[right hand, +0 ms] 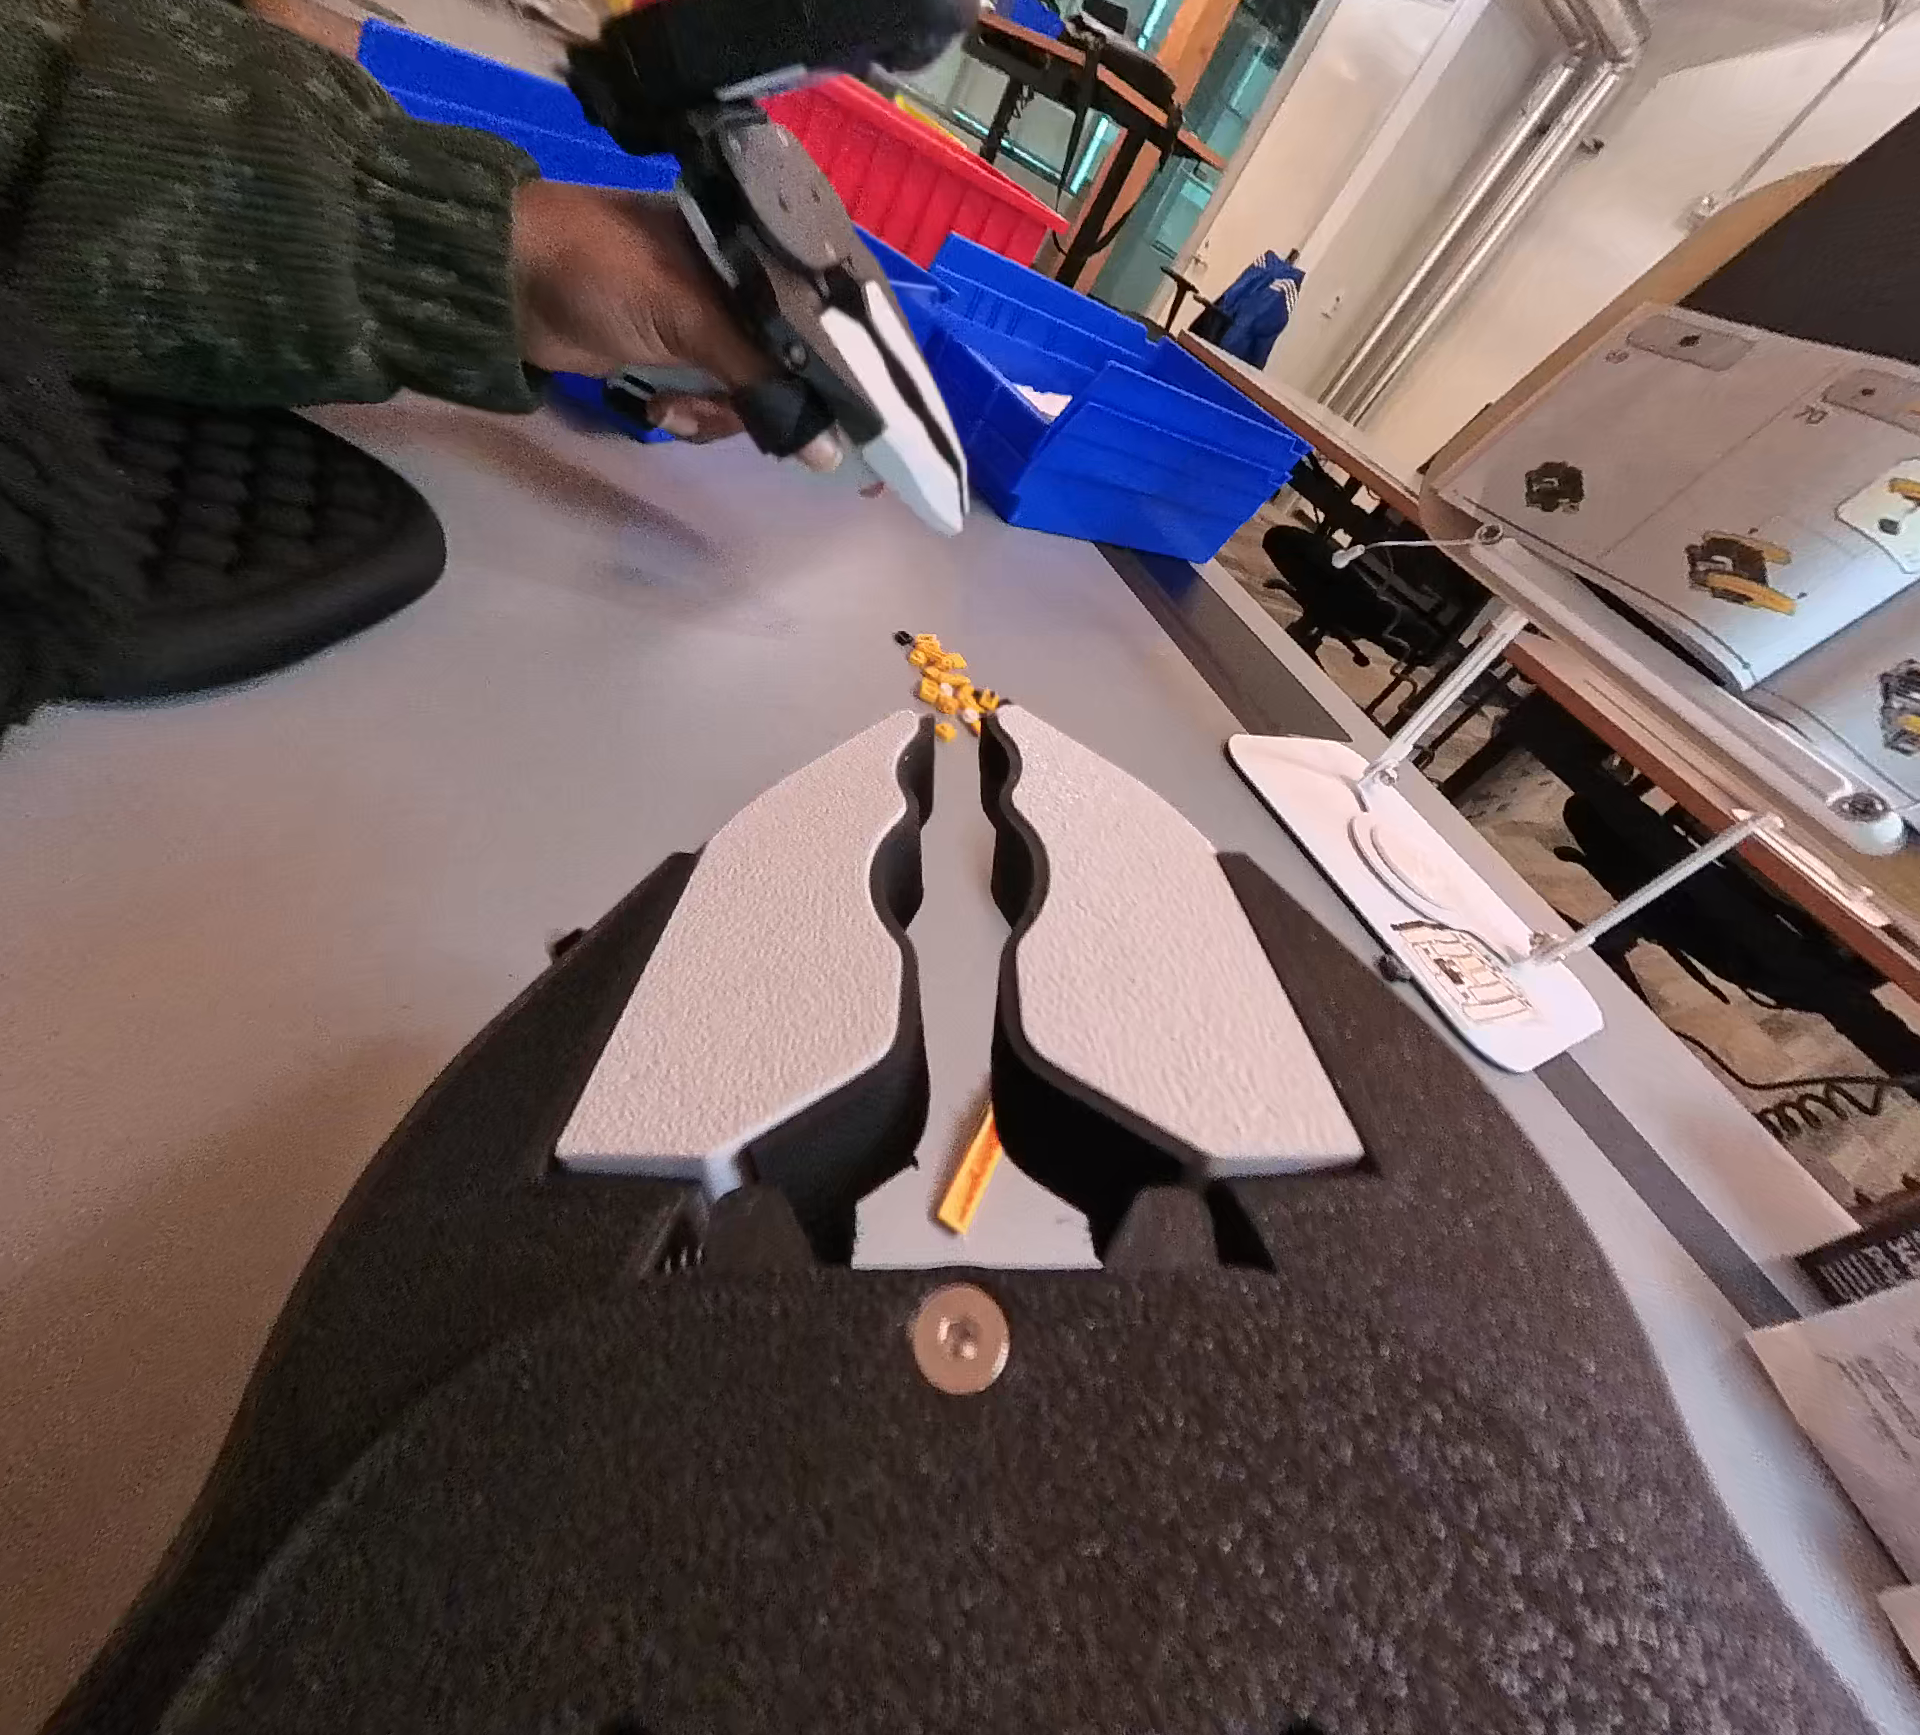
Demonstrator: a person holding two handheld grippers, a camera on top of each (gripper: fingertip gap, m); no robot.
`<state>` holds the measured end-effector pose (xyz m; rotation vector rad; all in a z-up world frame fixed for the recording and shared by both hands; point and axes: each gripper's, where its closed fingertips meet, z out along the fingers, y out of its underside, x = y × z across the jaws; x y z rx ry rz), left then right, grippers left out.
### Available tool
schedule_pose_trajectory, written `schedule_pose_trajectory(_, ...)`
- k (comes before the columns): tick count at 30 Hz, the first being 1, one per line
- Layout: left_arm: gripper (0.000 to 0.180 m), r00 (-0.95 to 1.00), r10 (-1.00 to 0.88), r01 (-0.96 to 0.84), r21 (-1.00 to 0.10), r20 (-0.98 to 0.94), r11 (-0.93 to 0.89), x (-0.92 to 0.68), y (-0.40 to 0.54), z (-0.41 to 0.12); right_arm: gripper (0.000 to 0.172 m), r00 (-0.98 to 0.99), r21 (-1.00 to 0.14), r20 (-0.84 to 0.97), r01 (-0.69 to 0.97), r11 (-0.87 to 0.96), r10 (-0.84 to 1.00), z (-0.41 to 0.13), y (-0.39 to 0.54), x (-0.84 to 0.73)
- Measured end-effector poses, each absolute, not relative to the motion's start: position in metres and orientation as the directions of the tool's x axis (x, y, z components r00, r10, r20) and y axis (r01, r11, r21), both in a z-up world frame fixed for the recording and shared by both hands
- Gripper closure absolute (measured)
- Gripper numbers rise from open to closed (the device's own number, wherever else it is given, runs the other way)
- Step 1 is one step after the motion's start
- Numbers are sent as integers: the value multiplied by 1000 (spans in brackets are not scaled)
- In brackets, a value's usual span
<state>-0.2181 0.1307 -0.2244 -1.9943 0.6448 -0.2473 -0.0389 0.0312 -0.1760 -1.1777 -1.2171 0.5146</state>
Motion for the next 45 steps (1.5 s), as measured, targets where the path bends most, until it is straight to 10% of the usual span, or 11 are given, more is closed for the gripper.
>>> schedule_pose_trajectory(24, 159, 800, -595, -407, -796, -75, -448, -227, 129, -259, 165, 525, -926, 279, 367, 82, 804, -202, 85, -8)
schedule_pose_trajectory(45, 165, 371, -918, -549, -830, -140, -96, -87, 59, -251, 161, 415, -600, 115, 753, -270, 902, -298, 90, 5)
